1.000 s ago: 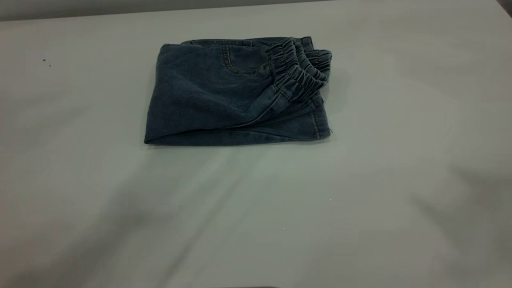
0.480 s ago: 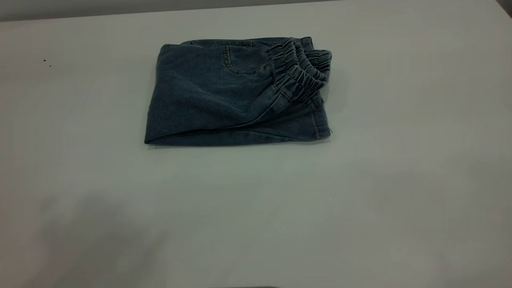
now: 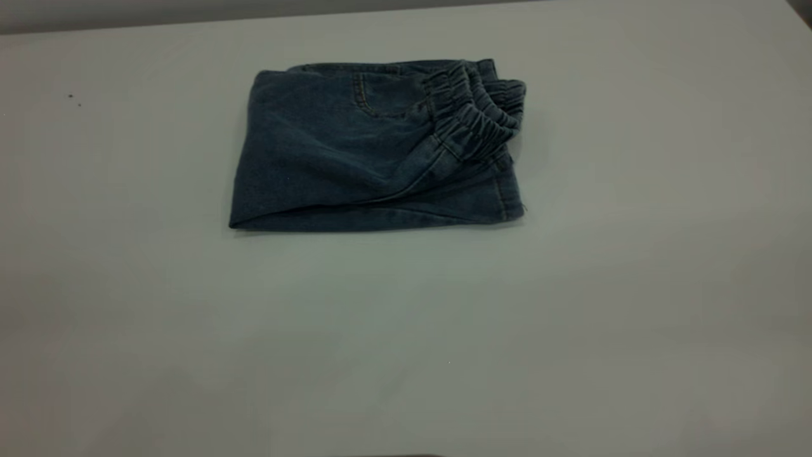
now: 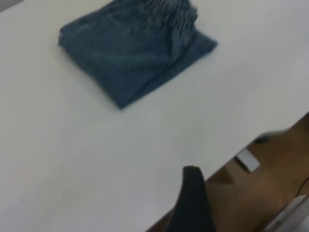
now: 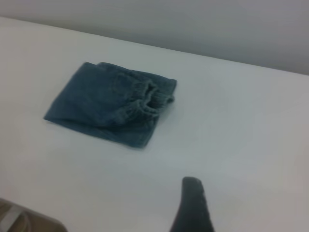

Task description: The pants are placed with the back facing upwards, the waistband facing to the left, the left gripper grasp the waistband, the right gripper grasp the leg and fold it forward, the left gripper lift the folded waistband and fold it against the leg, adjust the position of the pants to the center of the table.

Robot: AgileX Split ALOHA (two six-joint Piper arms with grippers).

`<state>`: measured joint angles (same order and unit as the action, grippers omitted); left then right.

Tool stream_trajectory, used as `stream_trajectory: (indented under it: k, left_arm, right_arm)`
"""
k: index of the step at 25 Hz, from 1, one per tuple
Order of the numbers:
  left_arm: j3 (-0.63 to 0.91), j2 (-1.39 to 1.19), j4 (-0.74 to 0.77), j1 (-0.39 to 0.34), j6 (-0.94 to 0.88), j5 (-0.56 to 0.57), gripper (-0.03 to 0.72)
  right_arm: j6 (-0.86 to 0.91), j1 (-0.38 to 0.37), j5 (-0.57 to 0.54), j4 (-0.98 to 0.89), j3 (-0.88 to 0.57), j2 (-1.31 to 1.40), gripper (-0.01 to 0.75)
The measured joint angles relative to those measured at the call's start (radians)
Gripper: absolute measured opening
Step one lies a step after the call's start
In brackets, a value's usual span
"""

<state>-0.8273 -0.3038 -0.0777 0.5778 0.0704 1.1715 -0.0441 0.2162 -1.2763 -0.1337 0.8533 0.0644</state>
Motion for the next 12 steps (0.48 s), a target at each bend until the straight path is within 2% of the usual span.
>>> stream_trajectory:
  k: [8, 12]
  left_arm:
    - [0.202, 0.084, 0.013, 0.0, 0.003, 0.0, 0.535]
    - [0.288, 0.084, 0.002, 0.0, 0.003, -0.004, 0.535]
  right_arm:
    - [0.004, 0.0, 0.001, 0.017, -0.174, -0.079, 0.465]
    - [-0.029, 0.0, 0.039, -0.001, -0.275, -0.079, 0.465]
